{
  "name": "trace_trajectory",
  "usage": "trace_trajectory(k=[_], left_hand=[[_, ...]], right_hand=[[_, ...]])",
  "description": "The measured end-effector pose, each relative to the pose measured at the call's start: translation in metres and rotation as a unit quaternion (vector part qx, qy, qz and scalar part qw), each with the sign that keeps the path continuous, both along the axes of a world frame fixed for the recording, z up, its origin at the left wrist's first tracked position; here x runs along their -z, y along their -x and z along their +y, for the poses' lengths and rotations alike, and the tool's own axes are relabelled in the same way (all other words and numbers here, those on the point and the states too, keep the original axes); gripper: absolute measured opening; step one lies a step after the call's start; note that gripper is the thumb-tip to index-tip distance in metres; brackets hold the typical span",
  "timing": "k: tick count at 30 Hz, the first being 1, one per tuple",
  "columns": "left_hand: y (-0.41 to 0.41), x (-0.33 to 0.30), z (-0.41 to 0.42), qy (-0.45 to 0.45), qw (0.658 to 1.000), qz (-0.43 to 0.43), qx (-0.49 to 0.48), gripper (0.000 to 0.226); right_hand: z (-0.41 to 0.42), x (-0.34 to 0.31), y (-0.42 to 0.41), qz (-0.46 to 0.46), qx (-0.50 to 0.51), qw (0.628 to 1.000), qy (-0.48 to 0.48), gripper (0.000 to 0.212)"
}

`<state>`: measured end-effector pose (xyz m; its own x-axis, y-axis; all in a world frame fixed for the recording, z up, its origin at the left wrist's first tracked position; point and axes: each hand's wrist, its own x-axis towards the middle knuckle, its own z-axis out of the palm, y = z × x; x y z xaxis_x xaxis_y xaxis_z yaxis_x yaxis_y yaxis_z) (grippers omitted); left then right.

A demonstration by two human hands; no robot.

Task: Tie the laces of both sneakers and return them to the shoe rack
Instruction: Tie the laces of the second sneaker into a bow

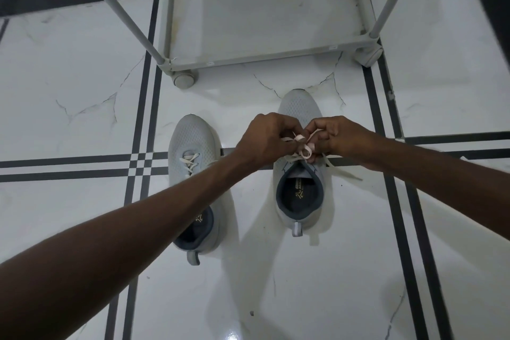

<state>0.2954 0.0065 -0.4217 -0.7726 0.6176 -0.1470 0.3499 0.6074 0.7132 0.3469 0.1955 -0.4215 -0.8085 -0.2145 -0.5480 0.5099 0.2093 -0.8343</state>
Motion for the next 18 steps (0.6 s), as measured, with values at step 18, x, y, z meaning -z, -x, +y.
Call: trace_trajectory(k=[18], left_hand=[[-0.011, -0.011, 0.014, 0.167, 0.979, 0.116, 0.021, 0.010]], right_hand=[[-0.003, 0.000, 0.006, 0.010, -0.016, 0.999, -0.029, 0.015]])
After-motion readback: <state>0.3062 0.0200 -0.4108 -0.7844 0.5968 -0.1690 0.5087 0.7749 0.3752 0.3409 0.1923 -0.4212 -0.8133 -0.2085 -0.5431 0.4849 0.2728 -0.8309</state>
